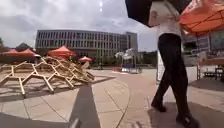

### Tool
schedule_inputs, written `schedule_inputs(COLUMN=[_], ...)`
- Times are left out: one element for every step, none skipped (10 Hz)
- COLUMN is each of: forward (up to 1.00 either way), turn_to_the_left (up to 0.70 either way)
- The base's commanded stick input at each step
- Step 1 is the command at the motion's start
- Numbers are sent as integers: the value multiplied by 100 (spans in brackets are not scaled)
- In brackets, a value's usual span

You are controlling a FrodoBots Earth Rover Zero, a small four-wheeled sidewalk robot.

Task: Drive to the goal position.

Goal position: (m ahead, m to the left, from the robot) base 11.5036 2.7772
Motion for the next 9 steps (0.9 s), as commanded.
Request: schedule_inputs(forward=[43, 77, 85, 85, 85, 85, 85, 85, 85], turn_to_the_left=[-1, -1, -1, -1, -1, -1, -1, -1, -1])
